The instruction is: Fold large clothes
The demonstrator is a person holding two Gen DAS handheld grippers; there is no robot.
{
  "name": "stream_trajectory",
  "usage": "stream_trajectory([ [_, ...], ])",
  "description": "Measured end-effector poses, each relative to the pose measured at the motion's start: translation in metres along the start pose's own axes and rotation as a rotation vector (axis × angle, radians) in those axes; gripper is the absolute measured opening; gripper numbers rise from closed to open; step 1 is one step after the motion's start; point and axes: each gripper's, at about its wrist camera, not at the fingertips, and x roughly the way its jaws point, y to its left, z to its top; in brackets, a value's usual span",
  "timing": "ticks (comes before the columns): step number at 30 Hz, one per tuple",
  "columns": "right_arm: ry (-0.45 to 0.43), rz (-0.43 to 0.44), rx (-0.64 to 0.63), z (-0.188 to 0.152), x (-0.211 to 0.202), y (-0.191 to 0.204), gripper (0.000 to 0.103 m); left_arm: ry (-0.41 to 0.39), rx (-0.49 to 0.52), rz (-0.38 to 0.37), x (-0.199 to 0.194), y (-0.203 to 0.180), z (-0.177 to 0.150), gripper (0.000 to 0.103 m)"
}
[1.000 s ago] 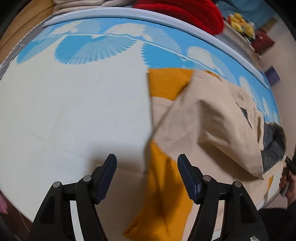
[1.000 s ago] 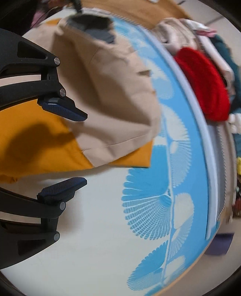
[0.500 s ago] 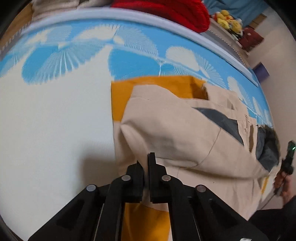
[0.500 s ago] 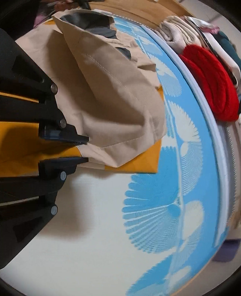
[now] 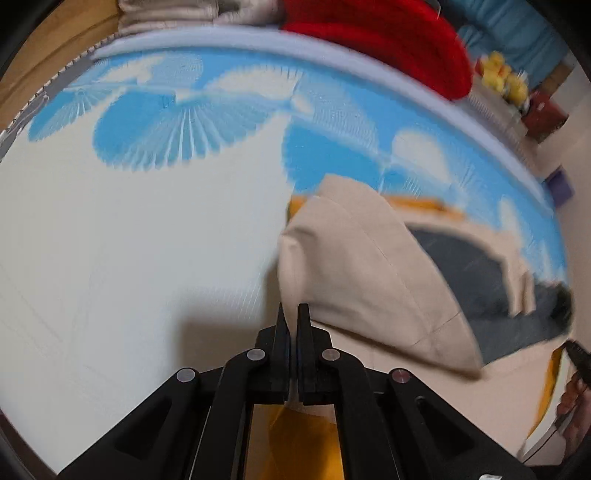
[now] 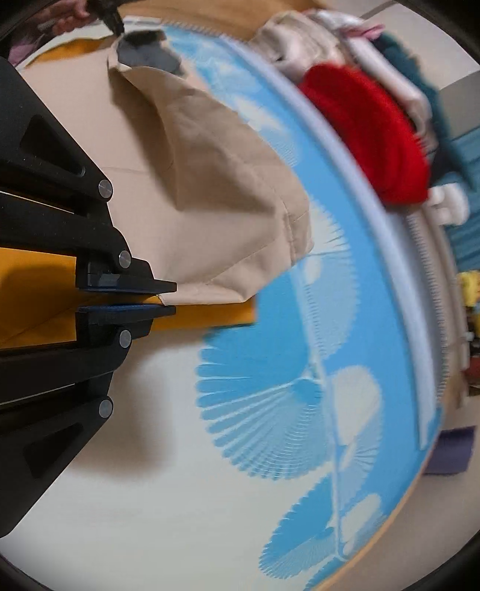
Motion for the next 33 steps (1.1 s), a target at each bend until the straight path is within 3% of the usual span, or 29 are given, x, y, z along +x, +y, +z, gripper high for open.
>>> stream_trajectory([
  [2,-0.058,0.016,0.026,0.004,-0.012,0.001,0.004,-0.135,-0.034,-0.107,-0.026,0.001,0.008,0.002],
  [4,-0.161,0.079,0.078,0.011,-0.031,-0.002,0.004,-0.167,-0.072,-0.141,-0.029,0.004,0.012,0.004],
  [6,-0.181,0.077,0.121,0.014,-0.032,-0.008,0.004,-0.101,-0.111,-0.122,-0.012,0.009,0.014,0.01],
  [8,-0.098,0.03,0.16,0.013,-0.011,-0.015,0.004,-0.003,-0.125,-0.087,0.009,0.011,0.014,0.011],
  [10,0.004,0.003,0.16,0.009,0.012,-0.018,0.007,0.039,-0.106,-0.017,0.015,0.008,0.011,0.012],
  [11,0.031,-0.027,0.133,0.007,0.018,-0.017,0.009,0.03,-0.097,-0.013,0.013,0.006,0.01,0.018],
  [14,0.006,-0.057,0.066,0.006,0.013,-0.01,0.016,0.008,-0.061,-0.021,0.009,0.004,0.008,0.051],
  [17,0.015,-0.019,0.056,0.005,0.01,-0.007,0.043,0.078,-0.062,-0.024,0.024,0.007,0.007,0.052],
  [20,0.119,-0.022,0.049,0.0,0.026,-0.008,0.045,0.124,-0.09,-0.047,0.036,0.013,0.004,0.047],
  [22,0.157,-0.041,0.023,-0.003,0.032,-0.006,0.041,0.153,-0.09,-0.091,0.039,0.012,0.002,0.007],
  [23,0.147,-0.041,0.019,-0.004,0.029,-0.005,0.021,0.136,-0.083,-0.092,0.036,0.009,0.003,0.003],
  [24,0.129,-0.044,0.016,-0.001,0.026,-0.004,0.009,0.081,-0.073,-0.073,0.027,0.008,0.007,0.003],
  [27,-0.012,0.001,0.027,0.01,-0.002,0.0,0.004,-0.12,-0.059,-0.092,-0.009,-0.001,0.017,0.003],
  [29,-0.132,0.04,0.035,0.017,-0.023,0.005,0.004,-0.115,-0.054,-0.062,-0.006,-0.003,0.018,0.006],
  [32,-0.142,0.012,0.068,0.019,-0.025,0.001,0.006,-0.021,-0.067,0.031,0.01,0.0,0.014,0.015],
  [33,-0.114,-0.005,0.092,0.018,-0.02,-0.003,0.014,0.031,-0.082,0.04,0.015,0.004,0.012,0.035],
])
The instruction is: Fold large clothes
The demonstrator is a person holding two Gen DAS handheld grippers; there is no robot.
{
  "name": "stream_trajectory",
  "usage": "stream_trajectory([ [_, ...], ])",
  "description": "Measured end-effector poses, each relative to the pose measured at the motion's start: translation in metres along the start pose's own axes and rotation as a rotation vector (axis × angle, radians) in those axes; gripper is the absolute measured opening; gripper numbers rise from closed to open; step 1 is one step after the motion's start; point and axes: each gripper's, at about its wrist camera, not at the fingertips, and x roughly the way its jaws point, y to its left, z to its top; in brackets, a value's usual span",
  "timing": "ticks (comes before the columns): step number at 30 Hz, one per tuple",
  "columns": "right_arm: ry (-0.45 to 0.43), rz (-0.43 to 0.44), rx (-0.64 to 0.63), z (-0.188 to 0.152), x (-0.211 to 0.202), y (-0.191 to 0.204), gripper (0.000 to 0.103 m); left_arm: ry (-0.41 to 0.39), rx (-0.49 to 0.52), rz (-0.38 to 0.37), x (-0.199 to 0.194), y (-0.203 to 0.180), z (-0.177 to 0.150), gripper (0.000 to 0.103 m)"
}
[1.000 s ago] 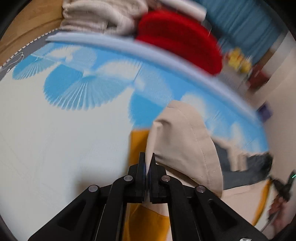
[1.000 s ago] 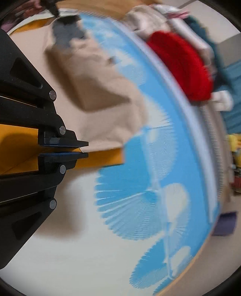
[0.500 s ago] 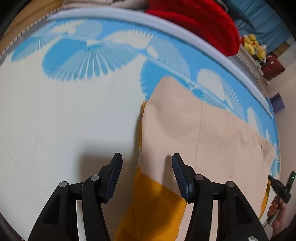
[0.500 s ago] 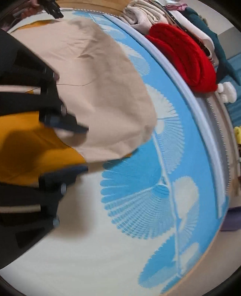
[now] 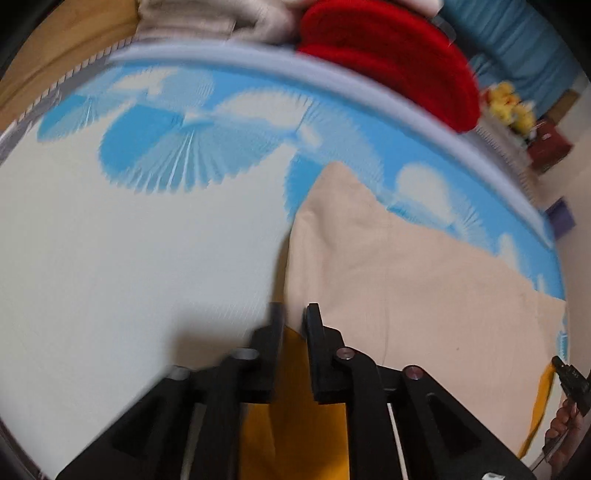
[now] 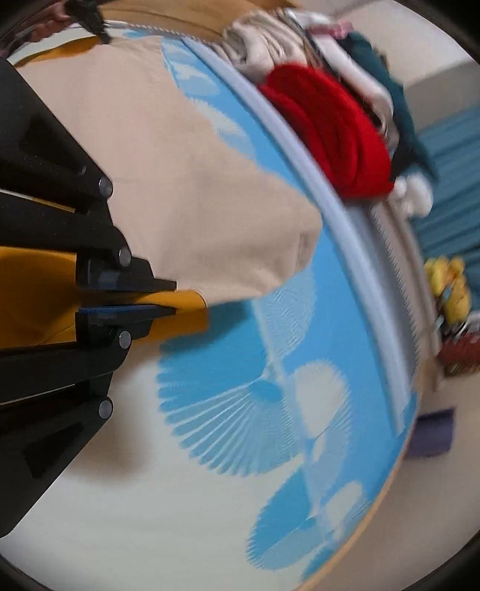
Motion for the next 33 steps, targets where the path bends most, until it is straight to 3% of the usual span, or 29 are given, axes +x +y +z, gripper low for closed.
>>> stream_trajectory([
  [2,0.077,-0.03,0.041,-0.003,0.011,-0.008,0.02,0.09,0.002,-0.019,0.007,0.004,-0.007,0.055],
  [3,0.117,-0.032,0.048,-0.004,0.015,-0.012,0.022,0.147,0.028,-0.03,0.01,0.006,-0.014,0.055],
  [8,0.237,-0.023,0.008,-0.019,0.012,-0.021,0.041,0.252,0.101,-0.082,0.001,0.016,-0.038,0.055],
  [14,0.34,0.004,-0.092,-0.054,-0.006,-0.025,0.043,0.348,0.172,-0.112,-0.015,0.035,-0.074,0.053],
  [17,0.365,0.016,-0.058,-0.069,-0.017,-0.036,0.043,0.382,0.21,-0.132,-0.016,0.036,-0.087,0.046],
  [19,0.386,0.018,-0.035,-0.077,-0.023,-0.041,0.043,0.399,0.23,-0.129,-0.014,0.034,-0.095,0.027],
  [20,0.388,0.015,-0.037,-0.079,-0.026,-0.042,0.043,0.389,0.245,-0.123,-0.013,0.033,-0.096,0.01],
  [22,0.391,0.013,-0.054,-0.084,-0.033,-0.042,0.038,0.328,0.25,-0.124,-0.024,0.03,-0.09,0.006],
  [23,0.388,0.022,-0.06,-0.085,-0.035,-0.042,0.009,0.289,0.23,-0.142,-0.033,0.03,-0.085,0.006],
  [24,0.377,0.043,-0.053,-0.084,-0.04,-0.043,0.005,0.267,0.212,-0.155,-0.04,0.033,-0.084,0.006],
  [26,0.324,0.072,0.0,-0.08,-0.053,-0.049,0.004,0.299,0.22,-0.12,-0.037,0.034,-0.089,0.006],
  [28,0.331,0.059,0.033,-0.083,-0.055,-0.056,0.004,0.4,0.24,-0.045,-0.021,0.037,-0.105,0.008],
  [30,0.369,0.013,0.01,-0.087,-0.045,-0.056,0.005,0.442,0.279,0.054,-0.014,0.035,-0.115,0.021],
  [31,0.381,-0.011,-0.015,-0.089,-0.042,-0.051,0.005,0.42,0.288,0.088,-0.019,0.033,-0.114,0.023],
  [33,0.377,-0.067,-0.064,-0.089,-0.046,-0.047,0.015,0.309,0.315,0.106,-0.043,0.021,-0.106,0.021],
])
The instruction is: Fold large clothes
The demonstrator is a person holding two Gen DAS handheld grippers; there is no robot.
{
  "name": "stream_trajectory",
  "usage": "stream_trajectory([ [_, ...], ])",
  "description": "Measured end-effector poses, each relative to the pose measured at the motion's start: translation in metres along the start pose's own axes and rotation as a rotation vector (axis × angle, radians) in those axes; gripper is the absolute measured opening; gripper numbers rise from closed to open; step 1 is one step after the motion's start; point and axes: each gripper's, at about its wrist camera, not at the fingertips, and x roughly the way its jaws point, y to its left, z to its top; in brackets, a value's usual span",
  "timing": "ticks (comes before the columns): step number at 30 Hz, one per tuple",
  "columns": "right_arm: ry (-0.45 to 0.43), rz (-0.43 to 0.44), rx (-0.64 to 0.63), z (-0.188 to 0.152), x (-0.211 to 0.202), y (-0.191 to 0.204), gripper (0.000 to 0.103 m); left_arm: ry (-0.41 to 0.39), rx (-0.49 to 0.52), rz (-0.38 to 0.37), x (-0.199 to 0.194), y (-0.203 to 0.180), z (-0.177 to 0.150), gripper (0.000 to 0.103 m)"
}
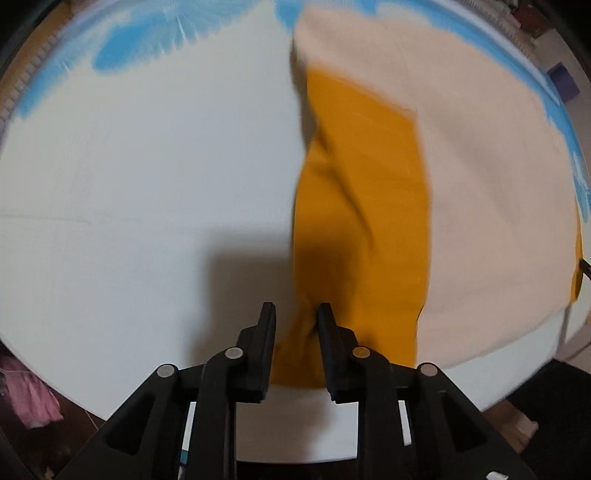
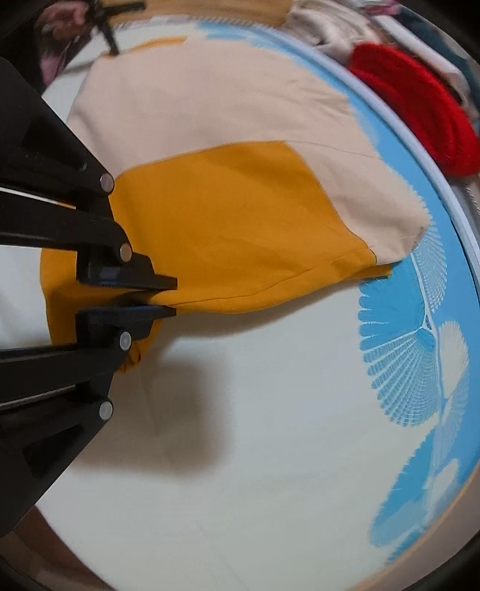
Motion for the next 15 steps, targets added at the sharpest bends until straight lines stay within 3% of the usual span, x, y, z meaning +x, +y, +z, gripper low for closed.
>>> stream_trajectory([
  [3,-0.1,-0.102,-0.05,0.0,-0.026,0.008,0.016,-0.103,0.098,-0.084,-0.026,-0.023,-0.003,0.021],
  [5,-0.186,-0.098,-0.117,-0.004,-0.045,0.018,0.016,-0.07,0.182,-0.126,-0.02,-0.044,-0.009,0.027],
  [7,-0.141,-0.029,-0.147,-0.007,-0.038,0.023,0.016,0.015,0.243,-0.059,0.006,-0.056,-0.016,0.027],
  [8,-0.055,-0.012,-0.162,-0.011,-0.021,0.024,0.016,0.056,0.266,-0.01,0.019,-0.063,-0.018,0.027],
  [9,0.007,-0.031,-0.175,-0.016,-0.009,0.023,0.016,0.084,0.287,0.036,0.029,-0.066,-0.022,0.028],
  [11,0.179,-0.204,-0.229,-0.033,0.029,0.017,0.017,0.075,0.337,0.123,0.035,-0.074,-0.031,0.028],
  [13,0.169,-0.255,-0.228,-0.038,0.023,0.012,0.017,0.02,0.35,0.17,0.022,-0.08,-0.034,0.028],
  [15,0.052,-0.277,-0.191,-0.034,-0.007,0.017,0.017,-0.077,0.332,0.209,-0.003,-0.088,-0.039,0.031],
])
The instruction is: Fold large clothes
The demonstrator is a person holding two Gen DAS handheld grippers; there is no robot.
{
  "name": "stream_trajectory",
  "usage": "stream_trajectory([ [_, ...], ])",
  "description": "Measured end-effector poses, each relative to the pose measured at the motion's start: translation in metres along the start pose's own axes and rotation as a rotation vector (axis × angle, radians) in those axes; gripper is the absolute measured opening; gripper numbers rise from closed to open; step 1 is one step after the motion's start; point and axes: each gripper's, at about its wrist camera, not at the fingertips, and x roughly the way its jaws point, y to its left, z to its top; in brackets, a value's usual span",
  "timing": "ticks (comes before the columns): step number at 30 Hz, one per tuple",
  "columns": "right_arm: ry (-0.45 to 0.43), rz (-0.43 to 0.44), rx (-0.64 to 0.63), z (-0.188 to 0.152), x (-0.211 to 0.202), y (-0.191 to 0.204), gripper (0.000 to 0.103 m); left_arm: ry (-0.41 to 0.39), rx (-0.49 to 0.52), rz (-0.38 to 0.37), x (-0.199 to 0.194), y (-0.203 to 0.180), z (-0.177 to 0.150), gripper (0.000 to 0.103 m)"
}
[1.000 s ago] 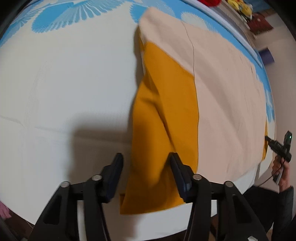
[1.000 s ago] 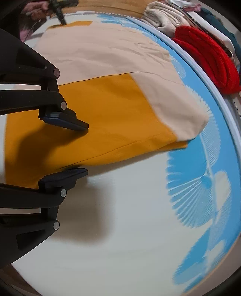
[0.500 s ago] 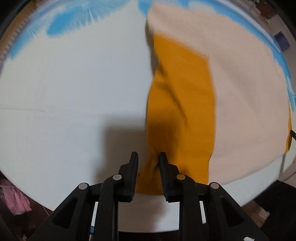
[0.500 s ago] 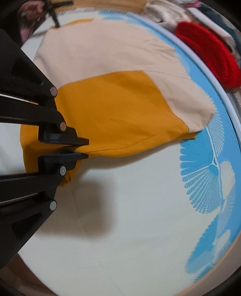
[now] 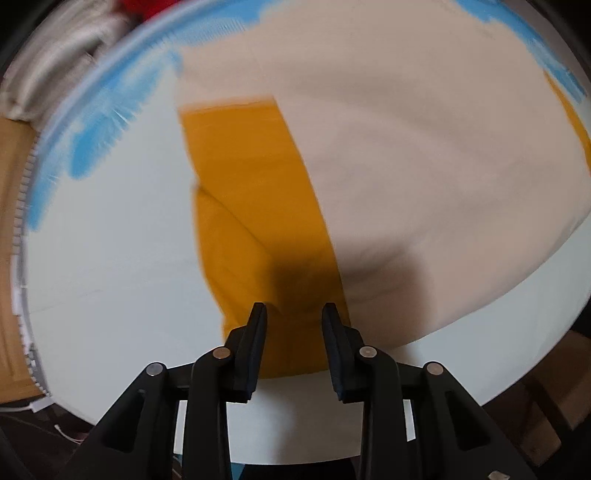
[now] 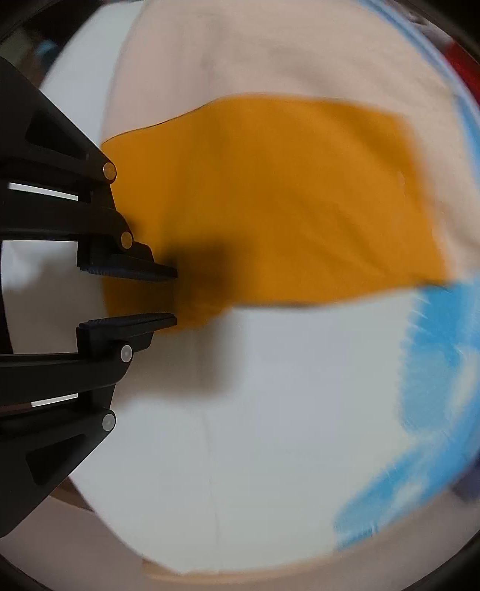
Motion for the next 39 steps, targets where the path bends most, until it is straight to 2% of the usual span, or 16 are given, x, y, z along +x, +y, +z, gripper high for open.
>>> stream_trajectory([
  [2,-0.156,0.025,0.032,-0.003,-0.041,0.004,0.021,-0.08,-0.061,0.02,-0.023,-0.002,-0.006,0.038],
  [5,-0.365,0.083,0.064,-0.016,-0.09,0.026,0.024,-0.187,-0.225,-0.06,-0.046,0.0,-0.027,0.043],
  [6,-0.416,0.121,0.058,-0.023,-0.101,0.039,0.024,-0.212,-0.285,-0.098,-0.048,-0.004,-0.031,0.036],
  [7,-0.461,0.153,0.045,-0.032,-0.109,0.059,0.024,-0.243,-0.34,-0.143,-0.048,-0.009,-0.04,0.024],
  [8,-0.506,0.175,0.023,-0.045,-0.113,0.079,0.024,-0.276,-0.388,-0.186,-0.046,-0.015,-0.052,0.001],
  [13,-0.582,0.183,-0.119,-0.083,-0.109,0.176,0.024,-0.295,-0.497,-0.17,-0.026,-0.038,-0.067,0.001],
  [15,-0.616,0.124,-0.2,-0.087,-0.105,0.213,0.024,-0.295,-0.524,-0.162,-0.023,-0.041,-0.071,0.003],
  [18,-0.567,0.074,-0.262,-0.084,-0.079,0.244,0.024,-0.285,-0.507,-0.144,-0.026,-0.045,-0.079,0.005],
  [21,-0.367,0.049,-0.256,-0.073,-0.028,0.253,0.024,-0.276,-0.522,-0.142,-0.022,-0.04,-0.082,0.005],
  [25,-0.357,0.021,-0.271,-0.071,-0.022,0.258,0.024,-0.264,-0.539,-0.156,-0.017,-0.036,-0.085,0.006],
  [26,-0.358,0.01,-0.282,-0.071,-0.022,0.259,0.024,-0.259,-0.541,-0.167,-0.015,-0.036,-0.085,0.009],
  [28,-0.355,0.016,-0.278,-0.074,-0.021,0.259,0.024,-0.242,-0.568,-0.22,-0.009,-0.032,-0.084,0.026],
  [29,-0.35,0.024,-0.271,-0.073,-0.021,0.259,0.024,-0.232,-0.593,-0.262,-0.006,-0.03,-0.085,0.044],
  [30,-0.346,0.033,-0.263,-0.071,-0.023,0.257,0.024,-0.219,-0.633,-0.311,-0.001,-0.026,-0.086,0.055],
  [36,-0.332,0.074,-0.238,-0.066,-0.028,0.25,0.024,-0.162,-0.9,-0.575,0.034,0.007,-0.096,0.055],
  [39,-0.325,0.087,-0.248,-0.065,-0.027,0.249,0.024,-0.164,-1.0,-0.646,0.046,0.02,-0.1,0.055],
])
